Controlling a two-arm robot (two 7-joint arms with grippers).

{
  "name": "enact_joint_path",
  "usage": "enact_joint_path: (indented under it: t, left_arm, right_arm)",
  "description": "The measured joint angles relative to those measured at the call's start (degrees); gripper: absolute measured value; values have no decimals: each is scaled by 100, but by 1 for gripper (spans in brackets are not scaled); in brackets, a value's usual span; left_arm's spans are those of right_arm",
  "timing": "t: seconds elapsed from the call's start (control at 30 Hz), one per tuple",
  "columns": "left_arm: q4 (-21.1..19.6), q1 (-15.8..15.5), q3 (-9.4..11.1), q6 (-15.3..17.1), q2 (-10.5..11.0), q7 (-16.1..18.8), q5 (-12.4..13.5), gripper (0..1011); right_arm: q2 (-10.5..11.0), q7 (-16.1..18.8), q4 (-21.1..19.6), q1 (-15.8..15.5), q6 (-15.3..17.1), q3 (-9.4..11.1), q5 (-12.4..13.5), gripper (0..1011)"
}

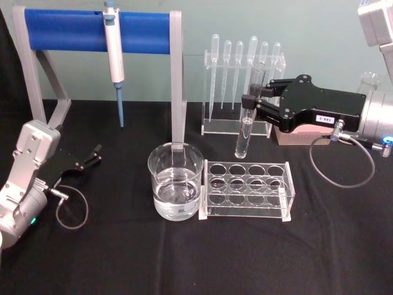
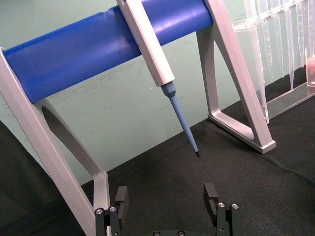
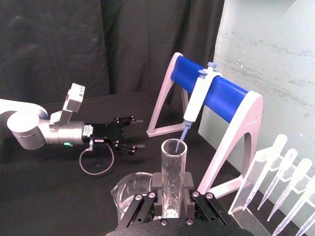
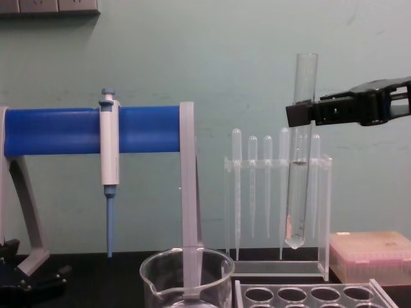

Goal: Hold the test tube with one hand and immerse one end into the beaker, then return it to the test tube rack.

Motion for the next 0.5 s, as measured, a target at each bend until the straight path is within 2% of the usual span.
enact_joint_path:
  t: [0.5]
  left_arm:
    - [0, 0, 0, 0, 0, 0, 0, 1000]
  right_arm:
    - [0, 0, 0, 0, 0, 0, 0, 243]
